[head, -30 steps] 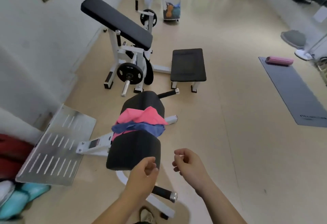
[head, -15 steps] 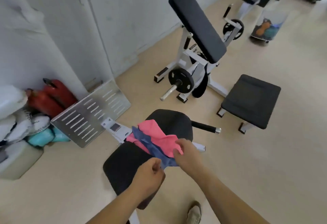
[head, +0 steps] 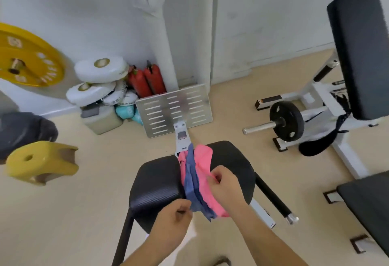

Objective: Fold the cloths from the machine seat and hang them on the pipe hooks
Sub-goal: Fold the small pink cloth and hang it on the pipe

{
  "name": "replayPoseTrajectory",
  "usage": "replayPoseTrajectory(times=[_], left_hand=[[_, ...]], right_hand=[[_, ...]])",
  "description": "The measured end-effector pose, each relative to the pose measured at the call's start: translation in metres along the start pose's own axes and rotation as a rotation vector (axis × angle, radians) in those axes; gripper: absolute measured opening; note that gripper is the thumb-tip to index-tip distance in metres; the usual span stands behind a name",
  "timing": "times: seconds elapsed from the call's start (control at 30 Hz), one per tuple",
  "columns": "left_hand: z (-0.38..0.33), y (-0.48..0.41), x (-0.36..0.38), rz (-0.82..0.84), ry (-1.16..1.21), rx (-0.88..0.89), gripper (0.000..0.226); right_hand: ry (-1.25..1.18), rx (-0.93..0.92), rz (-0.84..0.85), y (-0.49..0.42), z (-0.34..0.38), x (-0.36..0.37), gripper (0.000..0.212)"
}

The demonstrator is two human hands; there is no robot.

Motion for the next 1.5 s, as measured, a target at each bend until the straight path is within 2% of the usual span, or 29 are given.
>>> replayPoseTrajectory(times=[0.1,0.23,0.3,0.33,0.4,0.47,0.5,0.63,0.7,0.77,0.87,0.97,1.07,1.17,1.2,1.3,1.4,1.5], left_hand=[[-0.021,0.007,-0.016,-0.067,0.030,0.078,0.029],[-0.056,0.002,-0.039,-0.123,-0.067,0.364,0.052],[-0.092,-0.001,-0.051,-0.108,-0.029,0.483,0.063],[-0.113,-0.003,-0.059,-0.078,-0.006,0.538,0.063],[-0.146,-0.017,-0.070,0.052,0.010,0.576,0.048],[-0.169,-0.040,-0.080,0.192,-0.025,0.578,0.021],[-0.175,-0.052,-0.084,0.238,-0.038,0.579,0.015],[-0.197,-0.100,-0.100,0.319,-0.147,0.629,0.022],[-0.200,-0.121,-0.111,0.373,-0.216,0.631,0.029],[-0.192,-0.139,-0.120,0.437,-0.308,0.547,0.031],[-0.166,-0.154,-0.126,0.481,-0.496,0.418,0.018],[-0.131,-0.153,-0.126,0.426,-0.625,0.294,0.013],[-0.107,-0.144,-0.135,0.305,-0.693,0.210,0.005],[-0.102,-0.135,-0.154,0.104,-0.716,0.198,0.006],[-0.105,-0.131,-0.159,0.003,-0.646,0.212,0.006],[-0.134,-0.110,-0.158,-0.246,-0.127,0.267,0.007],[-0.179,-0.088,-0.136,-0.173,0.206,0.206,0.022],[-0.211,-0.075,-0.107,-0.081,0.376,0.187,0.011]], right_hand=[[-0.112,-0.109,0.063,0.020,0.027,-0.025,0.018],[-0.141,-0.244,0.181,0.036,0.080,-0.057,0.023],[-0.120,-0.295,0.265,0.035,0.109,-0.073,0.021],[-0.102,-0.332,0.301,0.033,0.125,-0.083,0.018],[-0.067,-0.385,0.320,0.026,0.155,-0.106,0.013],[-0.080,-0.393,0.233,0.021,0.183,-0.135,0.015],[-0.109,-0.398,0.166,0.018,0.197,-0.151,0.017],[-0.250,-0.386,-0.159,-0.006,0.229,-0.209,0.014],[-0.225,-0.342,-0.294,-0.027,0.230,-0.229,0.014],[-0.182,-0.269,-0.395,-0.047,0.220,-0.242,0.014],[-0.150,-0.211,-0.445,-0.072,0.202,-0.239,0.013],[-0.145,-0.235,-0.455,-0.087,0.194,-0.219,0.008],[-0.223,-0.276,-0.574,-0.091,0.194,-0.211,0.006],[-0.302,-0.312,-0.668,-0.096,0.200,-0.219,0.005],[-0.305,-0.318,-0.643,-0.098,0.200,-0.221,0.005],[-0.219,-0.307,-0.439,-0.101,0.199,-0.216,0.005],[-0.202,-0.321,-0.257,-0.088,0.199,-0.207,0.009],[-0.271,-0.343,0.098,-0.063,0.204,-0.183,0.012]])
Point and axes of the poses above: each hand's wrist, its own y-axis away from the middle knuckle, its own x-axis out of the palm, z = x × y, the point moved 2 cm from there along -y, towards the middle knuckle, and after that the axes turned 2 degrees about -z, right-handed, at the moved point
